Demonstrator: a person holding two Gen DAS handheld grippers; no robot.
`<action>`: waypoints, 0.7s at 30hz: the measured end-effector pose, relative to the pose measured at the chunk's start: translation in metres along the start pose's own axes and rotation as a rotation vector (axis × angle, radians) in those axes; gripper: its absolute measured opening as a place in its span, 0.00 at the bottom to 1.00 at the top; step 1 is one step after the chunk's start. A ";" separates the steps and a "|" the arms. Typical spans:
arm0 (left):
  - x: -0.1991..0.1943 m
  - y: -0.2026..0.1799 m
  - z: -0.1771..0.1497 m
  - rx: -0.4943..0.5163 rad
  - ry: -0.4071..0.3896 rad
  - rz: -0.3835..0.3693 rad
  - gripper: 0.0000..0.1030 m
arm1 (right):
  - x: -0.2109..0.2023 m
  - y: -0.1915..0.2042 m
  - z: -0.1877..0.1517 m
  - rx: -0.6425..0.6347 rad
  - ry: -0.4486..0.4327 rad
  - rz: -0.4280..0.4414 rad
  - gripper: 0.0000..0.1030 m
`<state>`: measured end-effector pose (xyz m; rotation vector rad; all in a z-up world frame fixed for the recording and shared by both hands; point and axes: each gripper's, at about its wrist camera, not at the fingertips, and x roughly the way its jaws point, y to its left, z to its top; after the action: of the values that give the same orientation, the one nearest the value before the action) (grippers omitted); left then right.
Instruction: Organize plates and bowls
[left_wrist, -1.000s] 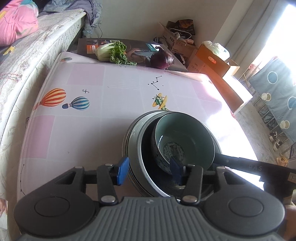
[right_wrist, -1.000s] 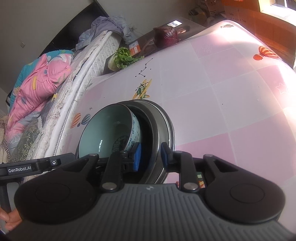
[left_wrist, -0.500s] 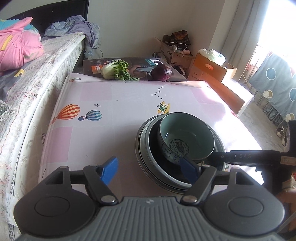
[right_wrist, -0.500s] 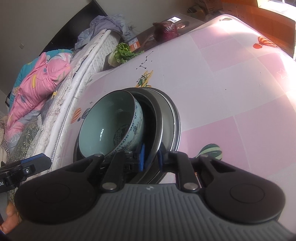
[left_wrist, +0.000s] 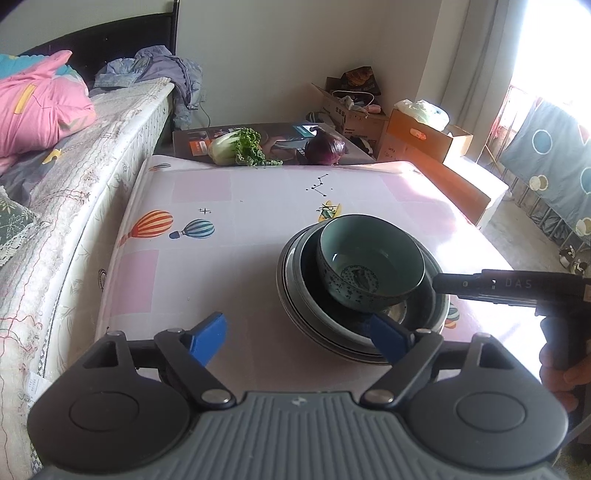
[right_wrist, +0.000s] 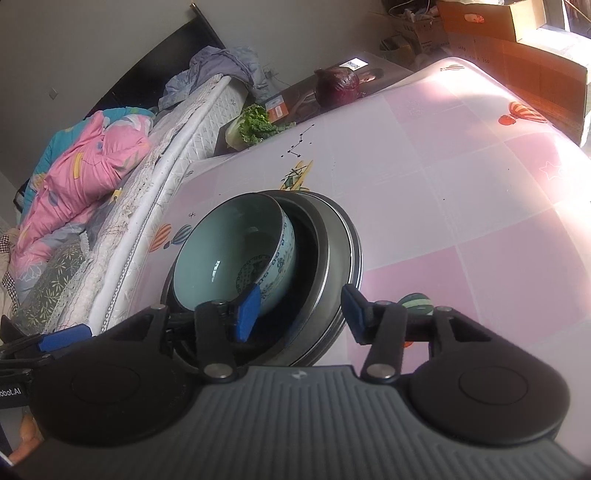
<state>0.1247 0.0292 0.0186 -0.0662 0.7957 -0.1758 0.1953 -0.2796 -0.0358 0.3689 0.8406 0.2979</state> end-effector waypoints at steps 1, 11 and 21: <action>-0.002 -0.001 0.000 0.006 -0.007 0.000 0.86 | -0.006 0.001 0.000 -0.012 -0.009 -0.006 0.52; -0.036 -0.021 -0.003 0.079 -0.099 0.022 1.00 | -0.085 0.016 -0.019 -0.134 -0.123 -0.027 0.78; -0.058 -0.038 -0.006 0.101 -0.124 0.041 1.00 | -0.163 0.039 -0.050 -0.238 -0.233 -0.053 0.99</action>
<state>0.0758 0.0026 0.0600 0.0346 0.6632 -0.1710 0.0502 -0.2996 0.0586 0.1543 0.5776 0.2958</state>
